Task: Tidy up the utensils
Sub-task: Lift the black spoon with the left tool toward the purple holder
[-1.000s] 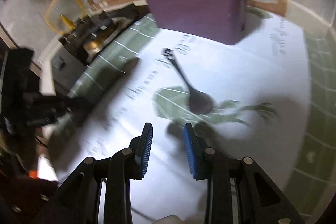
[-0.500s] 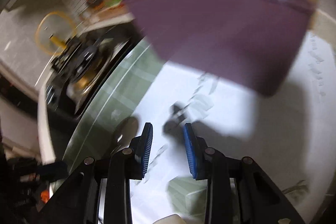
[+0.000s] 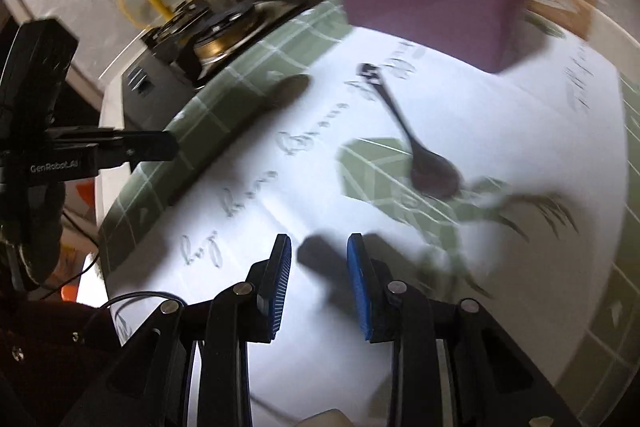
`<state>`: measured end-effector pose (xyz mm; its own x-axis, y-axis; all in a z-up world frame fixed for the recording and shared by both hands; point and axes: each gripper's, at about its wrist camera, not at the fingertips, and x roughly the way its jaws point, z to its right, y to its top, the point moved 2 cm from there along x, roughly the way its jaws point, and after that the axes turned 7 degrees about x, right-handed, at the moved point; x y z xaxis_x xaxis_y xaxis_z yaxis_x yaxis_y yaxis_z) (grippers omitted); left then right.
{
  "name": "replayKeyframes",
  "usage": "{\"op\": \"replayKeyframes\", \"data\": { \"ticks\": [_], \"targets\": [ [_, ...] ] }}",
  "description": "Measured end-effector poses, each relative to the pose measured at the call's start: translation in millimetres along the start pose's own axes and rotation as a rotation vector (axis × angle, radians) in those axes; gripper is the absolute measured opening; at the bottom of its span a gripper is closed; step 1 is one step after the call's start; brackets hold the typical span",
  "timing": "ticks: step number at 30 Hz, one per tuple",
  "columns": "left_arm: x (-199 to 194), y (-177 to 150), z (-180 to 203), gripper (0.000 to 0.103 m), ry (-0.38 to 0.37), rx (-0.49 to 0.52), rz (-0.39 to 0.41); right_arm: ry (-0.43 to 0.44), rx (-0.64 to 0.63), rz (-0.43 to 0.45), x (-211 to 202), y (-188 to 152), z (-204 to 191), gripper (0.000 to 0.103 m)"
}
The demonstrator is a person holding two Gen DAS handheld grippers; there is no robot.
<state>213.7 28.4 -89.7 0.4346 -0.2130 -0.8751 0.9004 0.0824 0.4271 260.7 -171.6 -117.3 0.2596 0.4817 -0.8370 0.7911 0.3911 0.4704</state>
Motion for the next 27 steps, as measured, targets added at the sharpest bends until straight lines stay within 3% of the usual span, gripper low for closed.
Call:
{"op": "replayKeyframes", "data": {
  "ticks": [5, 10, 13, 16, 23, 27],
  "targets": [
    [-1, -3, 2, 0.013, -0.001, 0.005, -0.007, -0.074, 0.123, 0.081, -4, 16, 31, 0.026],
    [-4, -10, -7, 0.013, 0.018, -0.017, -0.021, -0.123, 0.195, 0.163, 8, 38, 35, 0.026],
    [-10, -14, -17, 0.013, 0.028, -0.037, -0.017, -0.263, 0.212, 0.219, 11, 55, 30, 0.028],
    [-16, -17, -29, 0.013, 0.041, -0.065, -0.008, -0.195, 0.167, 0.261, 14, 73, 15, 0.027],
    [-26, -20, -45, 0.013, 0.064, -0.084, 0.009, -0.146, 0.093, 0.197, 64, 125, -13, 0.027],
    [-25, -21, -53, 0.013, 0.079, -0.093, -0.006, -0.077, 0.082, 0.15, 91, 149, -27, 0.027]
  ]
}}
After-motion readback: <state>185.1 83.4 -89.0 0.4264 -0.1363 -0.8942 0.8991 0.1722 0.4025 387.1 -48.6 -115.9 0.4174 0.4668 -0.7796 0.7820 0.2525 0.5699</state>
